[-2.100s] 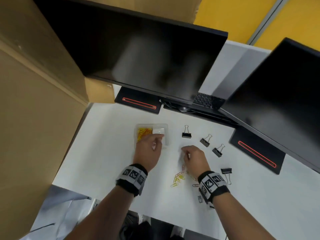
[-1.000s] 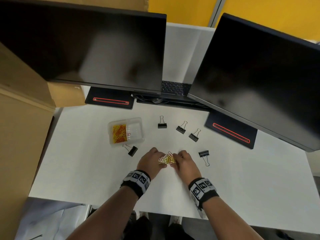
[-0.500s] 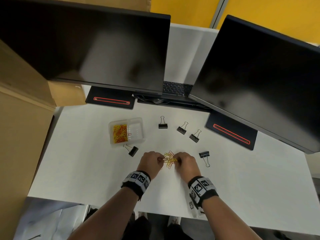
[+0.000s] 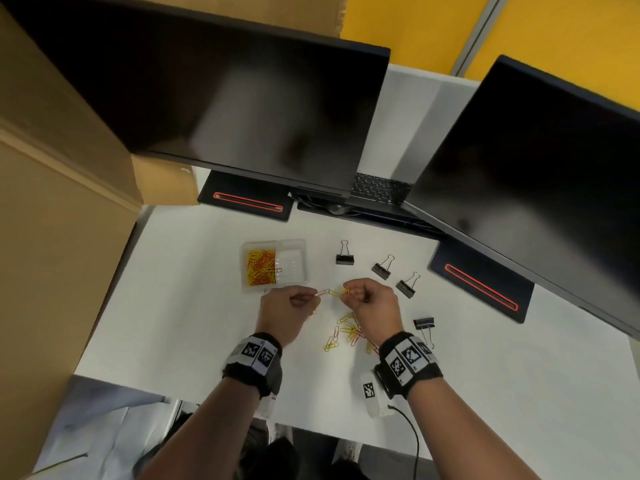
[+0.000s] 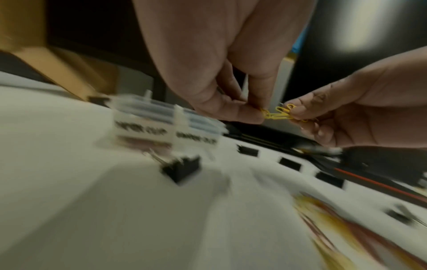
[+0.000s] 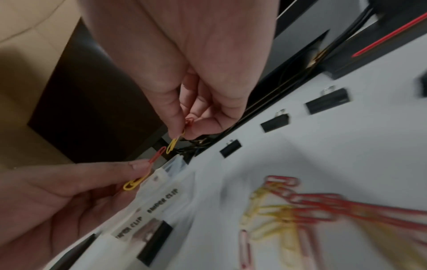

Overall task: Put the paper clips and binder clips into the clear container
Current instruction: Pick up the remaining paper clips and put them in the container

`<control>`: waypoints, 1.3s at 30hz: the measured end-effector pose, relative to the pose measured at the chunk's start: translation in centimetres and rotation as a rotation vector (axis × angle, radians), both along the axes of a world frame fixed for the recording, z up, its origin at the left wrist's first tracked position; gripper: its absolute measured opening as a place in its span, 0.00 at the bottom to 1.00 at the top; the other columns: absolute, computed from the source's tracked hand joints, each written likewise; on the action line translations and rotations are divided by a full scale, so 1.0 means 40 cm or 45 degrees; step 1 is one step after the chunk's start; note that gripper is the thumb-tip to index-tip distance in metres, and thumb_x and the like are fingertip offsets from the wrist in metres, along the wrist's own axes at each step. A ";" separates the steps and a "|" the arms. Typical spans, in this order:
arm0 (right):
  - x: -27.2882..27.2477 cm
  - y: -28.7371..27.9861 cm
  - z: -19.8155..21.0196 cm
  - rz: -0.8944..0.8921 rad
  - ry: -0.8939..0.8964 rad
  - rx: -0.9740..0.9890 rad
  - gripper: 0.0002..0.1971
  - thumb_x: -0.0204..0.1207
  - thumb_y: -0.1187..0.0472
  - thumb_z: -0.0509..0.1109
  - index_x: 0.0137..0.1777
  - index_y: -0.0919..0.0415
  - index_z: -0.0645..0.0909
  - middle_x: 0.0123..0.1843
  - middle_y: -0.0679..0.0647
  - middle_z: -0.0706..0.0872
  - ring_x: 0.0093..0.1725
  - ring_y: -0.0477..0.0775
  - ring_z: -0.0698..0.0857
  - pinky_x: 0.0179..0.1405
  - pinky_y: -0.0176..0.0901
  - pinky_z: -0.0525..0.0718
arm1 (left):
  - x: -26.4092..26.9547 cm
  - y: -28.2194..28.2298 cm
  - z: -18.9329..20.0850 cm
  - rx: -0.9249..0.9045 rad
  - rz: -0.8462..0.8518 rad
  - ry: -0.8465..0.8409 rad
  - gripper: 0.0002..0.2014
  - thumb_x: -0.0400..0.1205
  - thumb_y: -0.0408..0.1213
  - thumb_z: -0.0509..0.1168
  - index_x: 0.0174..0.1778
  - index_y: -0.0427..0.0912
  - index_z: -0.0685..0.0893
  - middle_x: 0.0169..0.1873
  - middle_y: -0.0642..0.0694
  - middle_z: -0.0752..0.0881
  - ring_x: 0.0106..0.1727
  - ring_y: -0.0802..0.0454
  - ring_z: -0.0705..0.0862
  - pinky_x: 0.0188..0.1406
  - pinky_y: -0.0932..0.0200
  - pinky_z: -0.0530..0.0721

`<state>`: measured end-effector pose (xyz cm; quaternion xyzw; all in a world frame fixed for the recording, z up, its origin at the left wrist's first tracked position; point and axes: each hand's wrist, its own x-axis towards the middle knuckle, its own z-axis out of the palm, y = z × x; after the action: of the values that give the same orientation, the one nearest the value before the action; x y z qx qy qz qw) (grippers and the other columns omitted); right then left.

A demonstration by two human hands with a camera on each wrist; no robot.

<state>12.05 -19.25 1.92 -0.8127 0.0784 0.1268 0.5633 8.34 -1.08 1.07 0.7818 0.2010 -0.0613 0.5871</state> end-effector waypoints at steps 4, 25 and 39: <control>0.047 0.111 0.026 0.119 -0.038 0.023 0.08 0.70 0.68 0.78 0.48 0.58 0.88 0.38 0.47 0.86 0.34 0.34 0.81 0.40 0.25 0.81 | 0.039 0.122 0.044 0.132 0.197 -0.048 0.04 0.75 0.36 0.77 0.44 0.47 0.92 0.33 0.53 0.91 0.34 0.65 0.88 0.37 0.77 0.82; 0.039 0.153 0.017 0.353 -0.165 -0.311 0.10 0.78 0.65 0.68 0.55 0.55 0.87 0.46 0.48 0.90 0.43 0.42 0.87 0.46 0.26 0.82 | 0.037 0.118 0.073 0.228 0.103 -0.220 0.09 0.82 0.44 0.69 0.53 0.48 0.91 0.39 0.55 0.90 0.39 0.63 0.86 0.48 0.64 0.87; -0.106 -0.124 -0.074 0.826 -0.015 -0.692 0.33 0.76 0.71 0.56 0.80 0.48 0.63 0.71 0.59 0.74 0.69 0.57 0.77 0.71 0.42 0.74 | -0.055 -0.179 -0.083 0.644 -0.733 0.139 0.23 0.83 0.39 0.62 0.75 0.47 0.75 0.67 0.44 0.72 0.68 0.44 0.72 0.71 0.51 0.74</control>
<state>7.80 -24.20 -1.05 -0.9150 -0.1543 0.2675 0.2598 6.14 -8.24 -2.24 0.9219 0.0130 -0.2137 0.3229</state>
